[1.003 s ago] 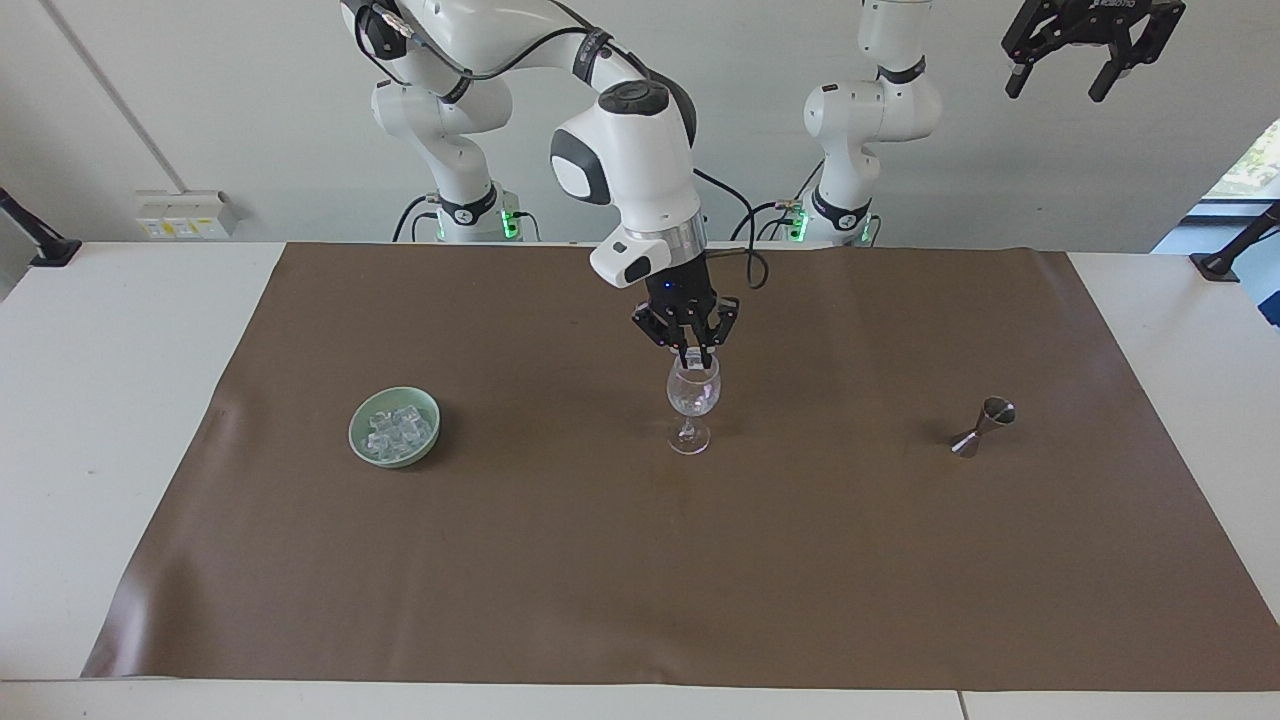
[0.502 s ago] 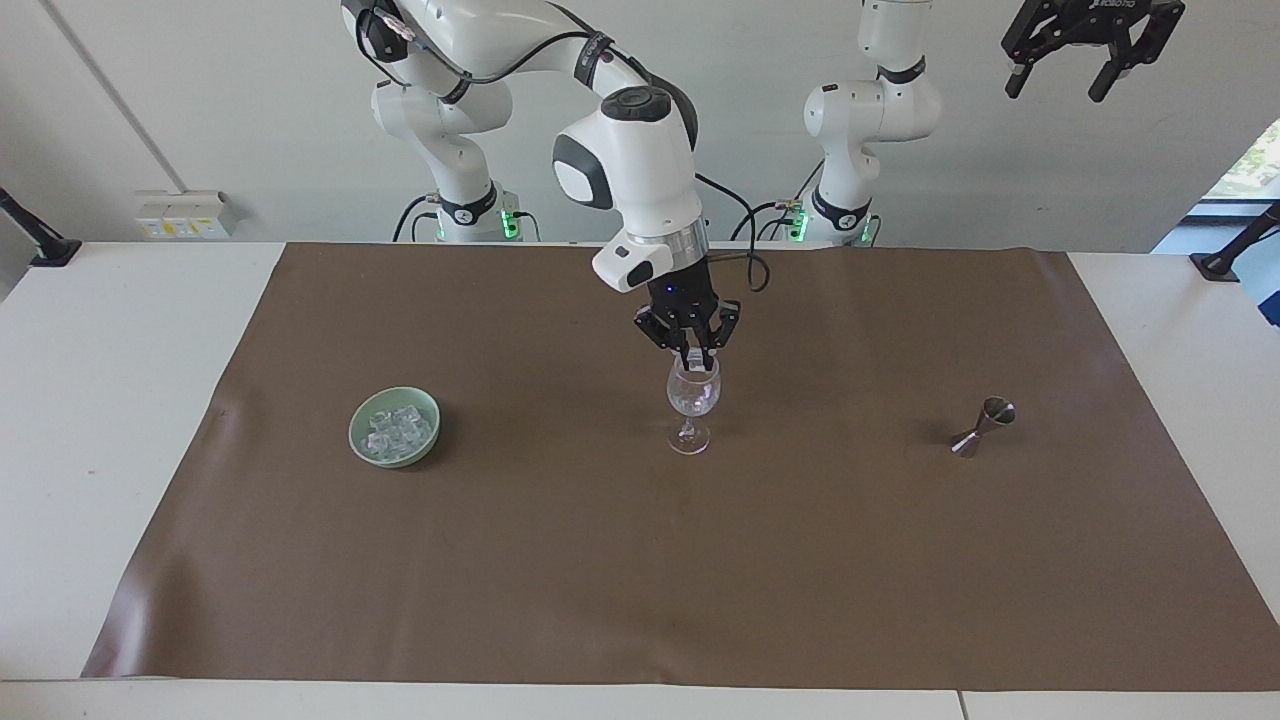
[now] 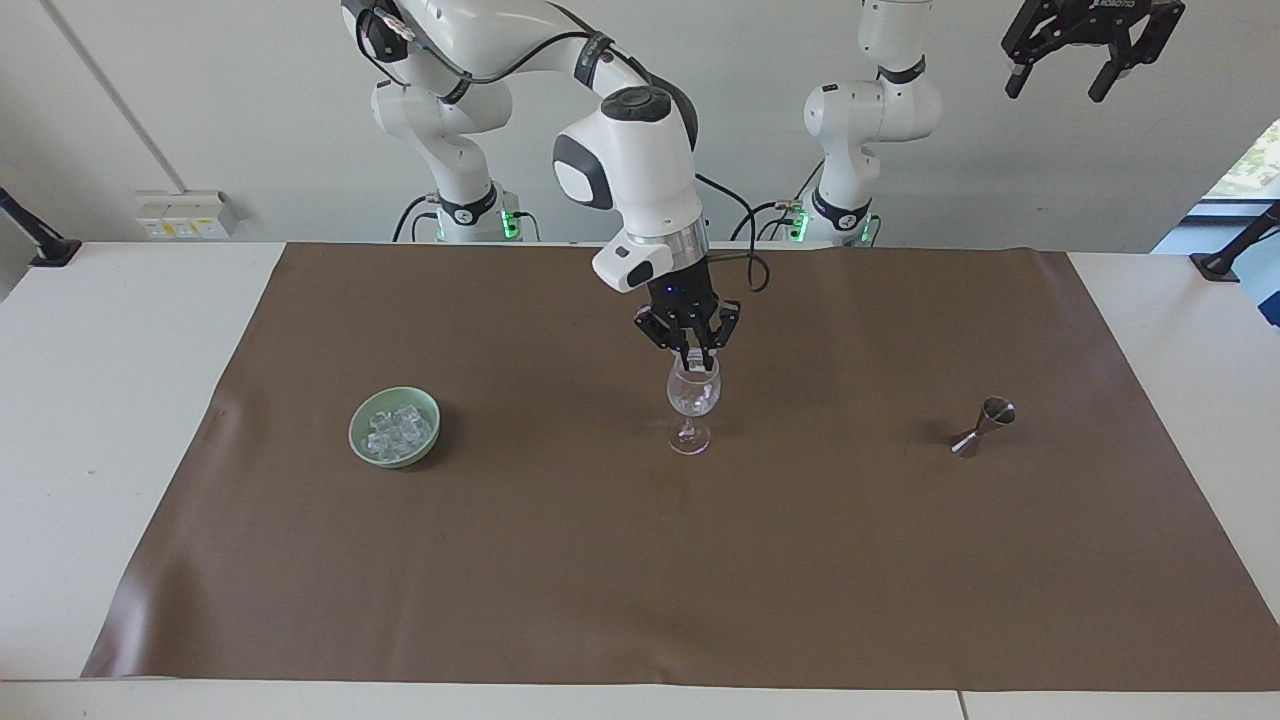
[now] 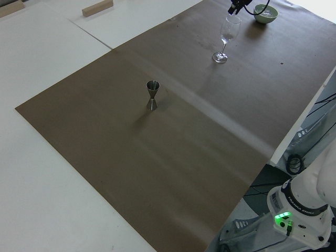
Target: Pour wine and add ice with both arms
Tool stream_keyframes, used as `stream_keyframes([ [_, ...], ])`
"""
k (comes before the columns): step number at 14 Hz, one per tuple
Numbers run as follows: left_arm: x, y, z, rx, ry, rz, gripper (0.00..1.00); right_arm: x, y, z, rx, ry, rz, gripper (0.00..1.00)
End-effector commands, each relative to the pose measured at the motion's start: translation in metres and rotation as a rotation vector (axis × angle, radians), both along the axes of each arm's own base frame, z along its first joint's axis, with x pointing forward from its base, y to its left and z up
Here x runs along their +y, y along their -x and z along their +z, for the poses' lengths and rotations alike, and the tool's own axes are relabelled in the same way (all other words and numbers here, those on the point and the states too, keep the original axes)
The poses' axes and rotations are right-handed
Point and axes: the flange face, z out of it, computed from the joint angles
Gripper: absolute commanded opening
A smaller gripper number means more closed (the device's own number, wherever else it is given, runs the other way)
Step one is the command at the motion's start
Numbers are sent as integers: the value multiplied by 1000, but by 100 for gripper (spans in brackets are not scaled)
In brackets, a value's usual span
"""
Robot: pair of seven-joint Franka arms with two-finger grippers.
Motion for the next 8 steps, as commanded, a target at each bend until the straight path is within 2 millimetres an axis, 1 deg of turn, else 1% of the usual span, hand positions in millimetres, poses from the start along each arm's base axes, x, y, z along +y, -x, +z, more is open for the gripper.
stream_keyframes([
  [1, 3, 4, 1, 9, -17, -1, 100, 6, -3, 0, -19, -11, -19, 47],
  [3, 3, 4, 1, 9, -17, -1, 100, 6, -3, 0, -19, -11, -19, 50],
  [4, 3, 4, 1, 9, -17, -1, 100, 6, -4, 0, -21, -9, -18, 53],
  [5, 3, 4, 1, 9, -17, -1, 100, 6, -4, 0, -25, -5, -16, 58],
  [6, 2, 4, 1, 9, -17, -2, 100, 6, -4, -1, -25, -4, -16, 68],
  [7, 2, 4, 1, 9, -17, -2, 100, 6, -4, 0, -37, 7, -9, 88],
  [8, 2, 4, 1, 9, -17, -2, 100, 4, -6, 0, -52, 21, -6, 100],
])
